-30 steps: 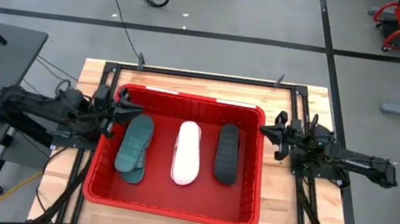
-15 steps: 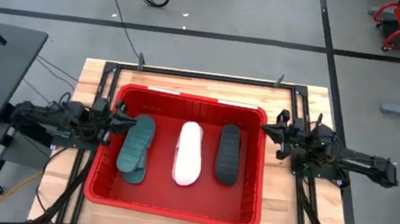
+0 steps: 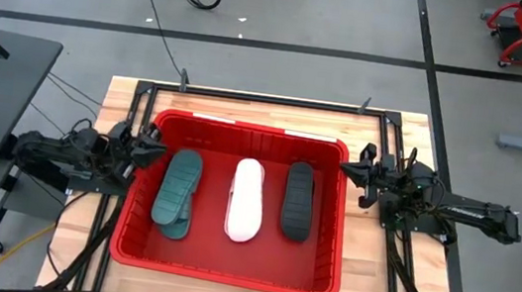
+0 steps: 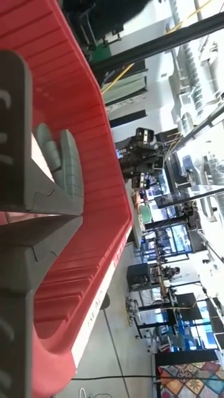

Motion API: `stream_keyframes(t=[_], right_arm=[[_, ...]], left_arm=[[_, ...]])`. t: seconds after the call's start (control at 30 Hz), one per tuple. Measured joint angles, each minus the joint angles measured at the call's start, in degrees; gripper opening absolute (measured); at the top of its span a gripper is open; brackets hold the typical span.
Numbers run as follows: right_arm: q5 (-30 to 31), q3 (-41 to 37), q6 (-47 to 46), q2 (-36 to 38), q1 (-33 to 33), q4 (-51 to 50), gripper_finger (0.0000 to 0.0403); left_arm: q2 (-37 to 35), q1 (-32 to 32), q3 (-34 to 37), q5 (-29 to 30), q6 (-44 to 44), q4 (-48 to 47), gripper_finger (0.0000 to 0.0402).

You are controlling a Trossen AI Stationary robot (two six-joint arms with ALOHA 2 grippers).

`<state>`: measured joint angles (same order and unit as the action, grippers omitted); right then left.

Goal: Pick and place slides into bin
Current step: Return to Home Position

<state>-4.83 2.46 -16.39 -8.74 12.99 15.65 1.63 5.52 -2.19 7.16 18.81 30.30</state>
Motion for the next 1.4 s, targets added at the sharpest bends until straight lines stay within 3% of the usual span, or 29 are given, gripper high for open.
stream_keyframes(t=[1.4], right_arm=[[0.06, 0.13, 0.05, 0.03, 0.00, 0.22, 0.0024]], left_arm=[[0.26, 0.00, -0.16, 0.00, 0.01, -0.48, 0.0058]])
